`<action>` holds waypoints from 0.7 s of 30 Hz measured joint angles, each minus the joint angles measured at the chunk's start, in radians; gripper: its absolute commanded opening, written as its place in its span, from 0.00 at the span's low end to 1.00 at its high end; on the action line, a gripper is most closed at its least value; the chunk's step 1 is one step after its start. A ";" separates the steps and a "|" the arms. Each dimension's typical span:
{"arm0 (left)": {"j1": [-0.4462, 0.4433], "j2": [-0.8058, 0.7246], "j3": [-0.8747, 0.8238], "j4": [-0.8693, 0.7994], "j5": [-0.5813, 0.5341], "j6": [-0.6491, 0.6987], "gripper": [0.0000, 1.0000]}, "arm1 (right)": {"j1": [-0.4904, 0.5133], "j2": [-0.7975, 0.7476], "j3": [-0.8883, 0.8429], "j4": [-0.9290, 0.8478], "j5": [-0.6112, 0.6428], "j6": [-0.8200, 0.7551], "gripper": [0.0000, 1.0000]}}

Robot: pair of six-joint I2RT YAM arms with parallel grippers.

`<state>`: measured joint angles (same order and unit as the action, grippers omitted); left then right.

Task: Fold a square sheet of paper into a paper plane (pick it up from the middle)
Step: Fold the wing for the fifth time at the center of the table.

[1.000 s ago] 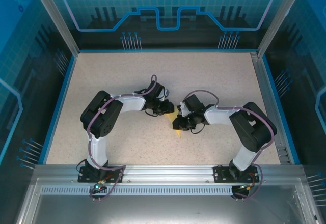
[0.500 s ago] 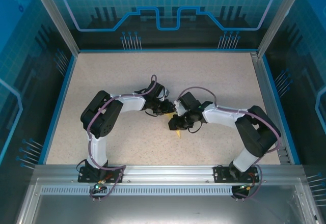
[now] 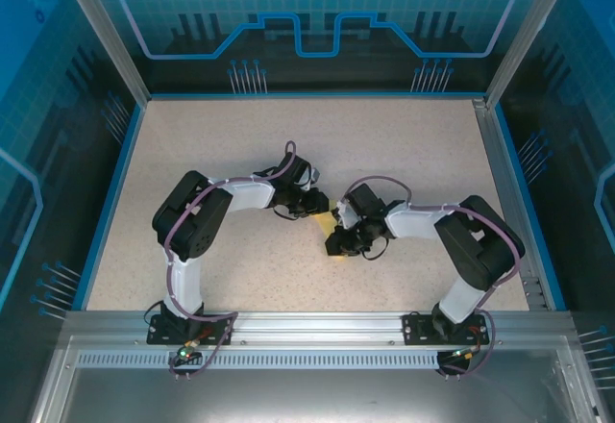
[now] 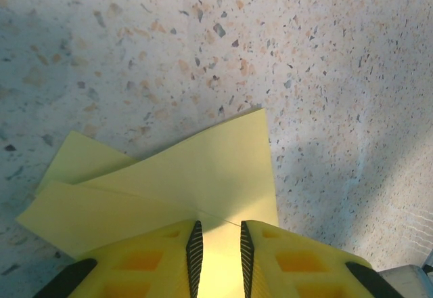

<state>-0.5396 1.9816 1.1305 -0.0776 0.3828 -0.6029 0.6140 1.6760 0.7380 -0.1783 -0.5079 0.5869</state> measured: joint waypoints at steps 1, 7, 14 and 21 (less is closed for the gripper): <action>0.000 0.000 0.000 0.000 0.000 0.000 0.26 | -0.002 -0.005 -0.008 0.001 -0.005 -0.004 0.21; 0.000 0.001 0.000 0.000 0.000 0.000 0.26 | -0.016 -0.029 -0.066 0.071 -0.032 -0.008 0.21; 0.000 0.002 0.000 0.000 0.006 0.000 0.26 | -0.048 -0.053 -0.142 0.171 -0.084 -0.003 0.20; 0.000 0.002 0.000 0.000 0.007 0.000 0.26 | -0.065 -0.103 -0.186 0.152 -0.102 0.000 0.19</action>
<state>-0.5396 1.9831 1.1309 -0.0776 0.3901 -0.6029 0.5488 1.5730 0.5518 -0.0265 -0.6098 0.5869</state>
